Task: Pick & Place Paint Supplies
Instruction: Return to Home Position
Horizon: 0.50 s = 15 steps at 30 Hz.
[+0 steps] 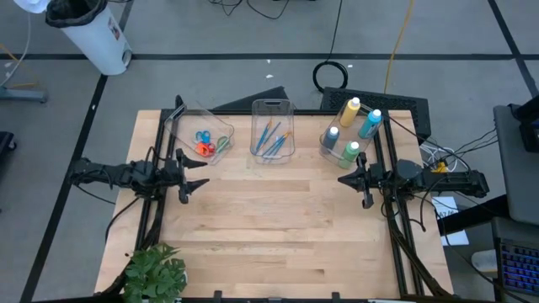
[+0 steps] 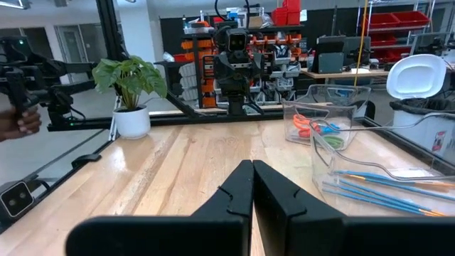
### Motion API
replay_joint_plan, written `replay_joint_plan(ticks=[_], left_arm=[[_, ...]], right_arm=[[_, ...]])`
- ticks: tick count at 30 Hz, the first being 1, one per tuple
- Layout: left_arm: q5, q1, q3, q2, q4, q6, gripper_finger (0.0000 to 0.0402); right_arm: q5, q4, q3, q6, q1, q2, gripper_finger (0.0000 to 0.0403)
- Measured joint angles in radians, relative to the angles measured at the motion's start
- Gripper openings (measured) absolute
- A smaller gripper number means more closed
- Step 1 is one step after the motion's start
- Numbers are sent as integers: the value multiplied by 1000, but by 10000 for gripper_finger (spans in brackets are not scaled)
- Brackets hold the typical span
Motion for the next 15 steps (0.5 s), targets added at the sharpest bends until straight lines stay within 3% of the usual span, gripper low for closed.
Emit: replay_joint_plan(ticks=[15], left_arm=[[-1, 0, 1, 0, 0, 4, 285]], right_arm=[[0, 2, 0, 0, 0, 0, 0]])
